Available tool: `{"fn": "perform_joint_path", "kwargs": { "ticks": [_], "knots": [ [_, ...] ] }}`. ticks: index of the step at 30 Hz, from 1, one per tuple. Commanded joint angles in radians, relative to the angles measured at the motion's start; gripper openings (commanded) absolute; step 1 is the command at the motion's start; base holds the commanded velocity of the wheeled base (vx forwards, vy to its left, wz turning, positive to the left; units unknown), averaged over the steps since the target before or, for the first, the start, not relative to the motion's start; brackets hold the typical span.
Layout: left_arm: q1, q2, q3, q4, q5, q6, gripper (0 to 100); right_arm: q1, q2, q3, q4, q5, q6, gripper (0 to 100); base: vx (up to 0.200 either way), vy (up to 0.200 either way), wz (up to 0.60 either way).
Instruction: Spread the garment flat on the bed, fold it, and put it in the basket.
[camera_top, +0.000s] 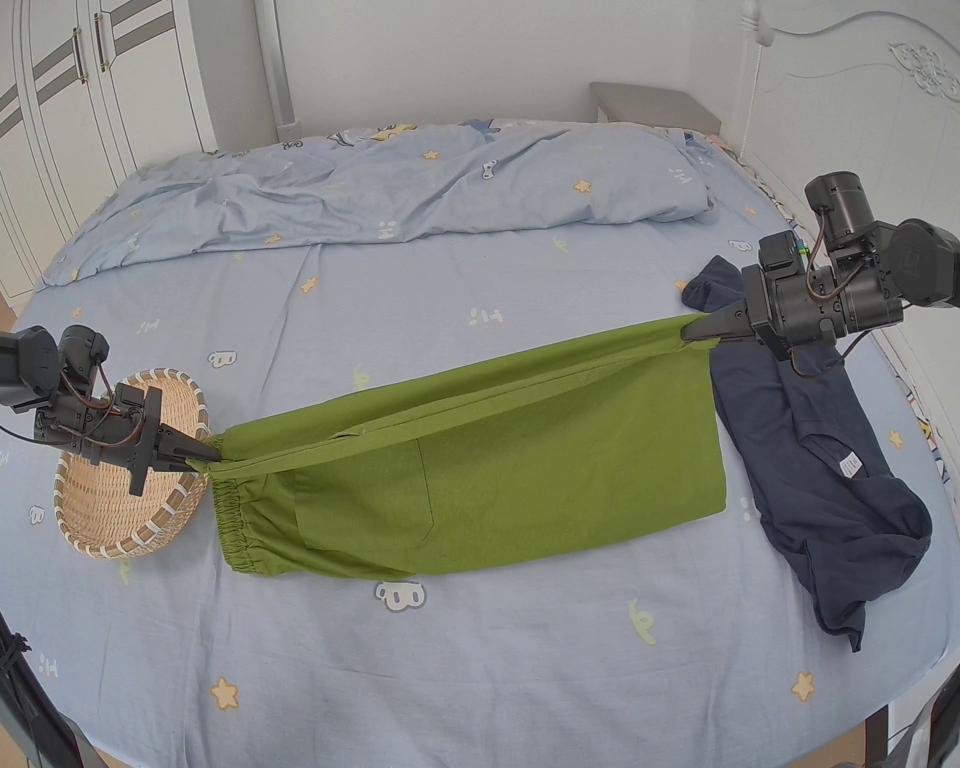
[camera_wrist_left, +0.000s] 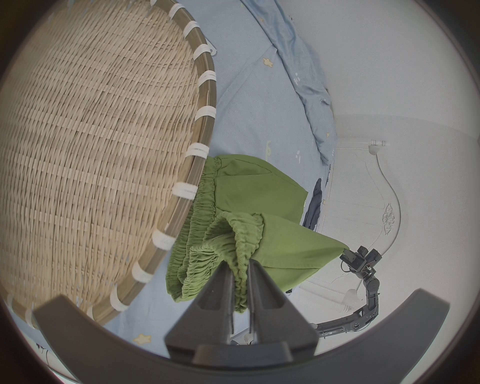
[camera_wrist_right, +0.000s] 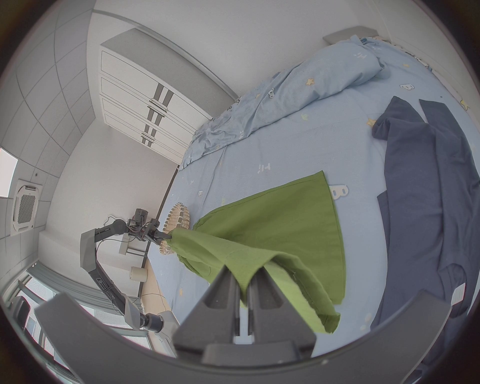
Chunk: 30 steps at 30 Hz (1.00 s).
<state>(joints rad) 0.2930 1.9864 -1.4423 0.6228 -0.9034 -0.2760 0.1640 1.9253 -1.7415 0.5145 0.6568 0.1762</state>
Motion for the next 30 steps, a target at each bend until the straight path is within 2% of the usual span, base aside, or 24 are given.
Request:
{"fn": "perform_joint_path", "kwargs": {
  "ticks": [1, 13, 21, 30],
  "knots": [
    [-0.014, 0.028, -0.024, -0.003, 0.000, -0.003, 0, -0.005, 0.066, -0.047, -0.014, 0.001, -0.007, 0, 0.000, 0.000, 0.00],
    [-0.009, 0.029, -0.044, -0.011, 0.000, -0.002, 0, -0.018, 0.196, -0.254, -0.025, 0.009, -0.004, 0, 0.000, 0.000, 0.00],
    [-0.008, 0.072, -0.096, -0.012, -0.002, 0.000, 0, -0.018, 0.300, -0.259, 0.049, 0.000, 0.002, 0, 0.000, 0.000, 0.00],
    [-0.014, 0.098, -0.130, -0.012, 0.000, 0.004, 0, -0.032, 0.327, -0.259, 0.030, 0.001, -0.014, 0, 0.000, 0.000, 0.00]
  ]
}}
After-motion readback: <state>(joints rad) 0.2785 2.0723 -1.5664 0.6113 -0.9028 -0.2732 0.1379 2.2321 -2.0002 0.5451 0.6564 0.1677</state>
